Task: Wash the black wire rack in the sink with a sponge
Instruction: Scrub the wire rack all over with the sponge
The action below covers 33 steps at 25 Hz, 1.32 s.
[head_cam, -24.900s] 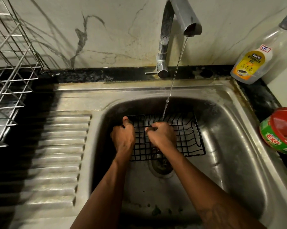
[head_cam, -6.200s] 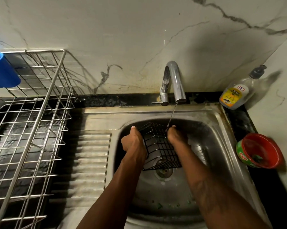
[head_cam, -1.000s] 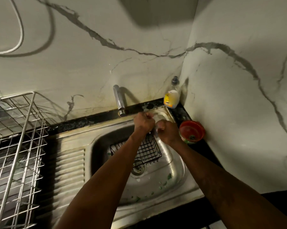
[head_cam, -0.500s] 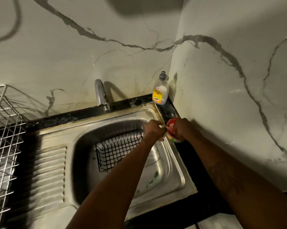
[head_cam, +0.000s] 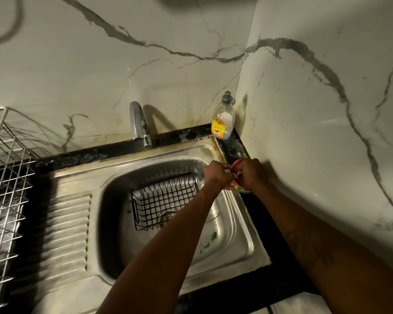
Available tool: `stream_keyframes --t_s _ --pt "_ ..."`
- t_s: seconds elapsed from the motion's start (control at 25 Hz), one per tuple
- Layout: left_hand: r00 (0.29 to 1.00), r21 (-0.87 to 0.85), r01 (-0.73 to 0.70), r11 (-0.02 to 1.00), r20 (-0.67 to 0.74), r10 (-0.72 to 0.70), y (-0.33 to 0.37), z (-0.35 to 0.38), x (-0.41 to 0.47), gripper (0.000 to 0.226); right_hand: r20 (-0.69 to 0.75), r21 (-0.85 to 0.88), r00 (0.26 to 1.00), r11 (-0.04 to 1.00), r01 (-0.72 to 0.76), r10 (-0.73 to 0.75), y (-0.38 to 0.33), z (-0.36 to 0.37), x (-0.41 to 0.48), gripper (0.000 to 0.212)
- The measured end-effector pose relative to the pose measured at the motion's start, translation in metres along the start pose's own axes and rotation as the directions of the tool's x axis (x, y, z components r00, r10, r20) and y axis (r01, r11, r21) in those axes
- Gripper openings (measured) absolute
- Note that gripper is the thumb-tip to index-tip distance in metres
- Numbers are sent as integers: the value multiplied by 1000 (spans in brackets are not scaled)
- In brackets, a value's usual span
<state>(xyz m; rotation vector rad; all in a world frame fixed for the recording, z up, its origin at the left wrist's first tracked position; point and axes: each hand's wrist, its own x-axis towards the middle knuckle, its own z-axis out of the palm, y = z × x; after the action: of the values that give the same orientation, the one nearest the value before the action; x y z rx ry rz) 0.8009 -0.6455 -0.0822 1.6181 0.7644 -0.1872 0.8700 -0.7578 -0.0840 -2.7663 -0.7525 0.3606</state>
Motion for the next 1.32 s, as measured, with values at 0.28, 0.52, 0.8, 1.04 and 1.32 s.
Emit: stream_keyframes --t_s 0.28,0.52,0.8,1.04,1.32 --pt "1000 -93 10 996 -25 -12 -11 -17 0 27 -128 206 983 974 -100 128 -5 -8 -2 14" --pt "962 43 -18 999 -272 29 -72 -110 -9 17 -203 616 954 786 -50 219 -77 16 -8 13" --pt "829 249 142 958 -559 23 -162 -204 -24 18 65 744 984 650 -158 164 -159 136 5 20" --pt "790 350 203 915 -610 58 -209 -227 -16 18 52 708 972 677 -199 231 -180 205 13 26" --pt "871 236 156 959 -491 -21 -218 -230 1 30 -269 690 950 720 76 157 -214 231 13 22"
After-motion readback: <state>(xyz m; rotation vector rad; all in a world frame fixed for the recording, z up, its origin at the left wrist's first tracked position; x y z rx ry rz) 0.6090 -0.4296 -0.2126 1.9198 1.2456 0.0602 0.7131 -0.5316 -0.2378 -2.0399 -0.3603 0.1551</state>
